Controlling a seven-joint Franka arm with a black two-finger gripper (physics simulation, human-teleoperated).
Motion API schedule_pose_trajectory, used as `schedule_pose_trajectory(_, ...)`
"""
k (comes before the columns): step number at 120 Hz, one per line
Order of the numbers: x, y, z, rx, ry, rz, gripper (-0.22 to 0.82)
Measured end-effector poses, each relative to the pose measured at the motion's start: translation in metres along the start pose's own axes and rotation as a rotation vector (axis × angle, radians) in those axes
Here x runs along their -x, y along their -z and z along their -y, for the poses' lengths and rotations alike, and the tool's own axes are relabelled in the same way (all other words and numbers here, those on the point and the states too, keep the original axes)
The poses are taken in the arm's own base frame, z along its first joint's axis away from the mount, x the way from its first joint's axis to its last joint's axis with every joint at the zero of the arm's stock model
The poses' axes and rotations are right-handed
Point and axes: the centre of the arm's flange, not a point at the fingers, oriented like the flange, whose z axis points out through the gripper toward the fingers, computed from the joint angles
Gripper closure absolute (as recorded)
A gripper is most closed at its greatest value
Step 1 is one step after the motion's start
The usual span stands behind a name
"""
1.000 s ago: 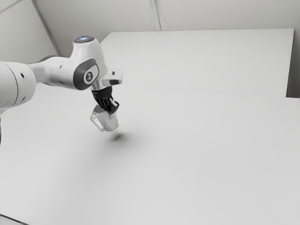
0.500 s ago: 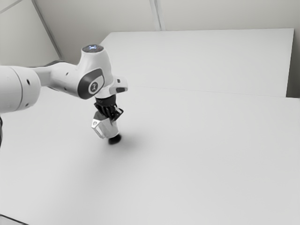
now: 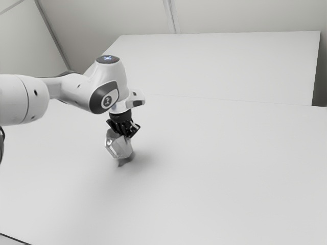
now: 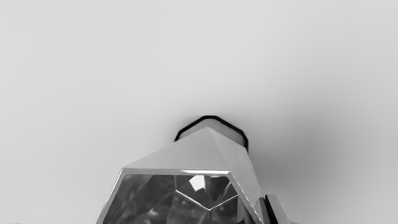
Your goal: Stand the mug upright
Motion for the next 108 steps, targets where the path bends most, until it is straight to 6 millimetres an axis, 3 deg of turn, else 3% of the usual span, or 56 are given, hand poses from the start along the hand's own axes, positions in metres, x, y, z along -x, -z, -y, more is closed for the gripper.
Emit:
schedule_pose_trajectory(40, -0.003, -0.016, -0.004, 0.012, 0.048, 0.026, 0.77)
schedule_pose_trajectory(52, -0.003, -0.016, -0.010, 0.018, 0.049, 0.028, 0.67)
schedule_pose_trajectory(76, -0.002, -0.011, -0.011, 0.038, 0.071, 0.026, 0.36)
schedule_pose_trajectory(90, 0.002, 0.013, -0.010, 0.047, 0.082, -0.009, 0.25)
schedule_pose_trajectory(108, -0.008, 0.082, -0.023, 0.055, 0.048, -0.110, 0.14)
